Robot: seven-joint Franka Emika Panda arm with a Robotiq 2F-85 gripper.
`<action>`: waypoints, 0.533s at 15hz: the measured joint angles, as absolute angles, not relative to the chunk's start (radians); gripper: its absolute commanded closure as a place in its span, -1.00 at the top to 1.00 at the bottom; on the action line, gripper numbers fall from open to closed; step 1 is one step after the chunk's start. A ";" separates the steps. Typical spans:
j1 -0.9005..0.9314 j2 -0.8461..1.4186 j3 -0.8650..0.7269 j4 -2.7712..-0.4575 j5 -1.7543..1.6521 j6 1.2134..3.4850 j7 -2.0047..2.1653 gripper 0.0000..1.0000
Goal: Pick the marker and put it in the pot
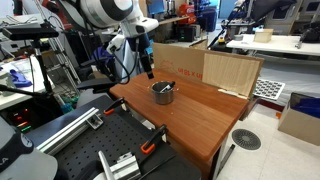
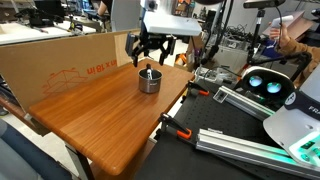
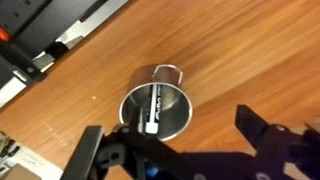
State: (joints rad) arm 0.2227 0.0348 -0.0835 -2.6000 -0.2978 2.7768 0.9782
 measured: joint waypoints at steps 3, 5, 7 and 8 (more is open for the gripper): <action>0.202 -0.103 -0.022 -2.584 -0.043 2.651 0.783 1.00; 0.188 -0.179 -0.008 -2.554 0.054 2.531 0.702 1.00; 0.175 -0.214 -0.004 -2.543 0.079 2.470 0.674 1.00; 0.173 -0.214 -0.003 -2.545 0.082 2.466 0.672 1.00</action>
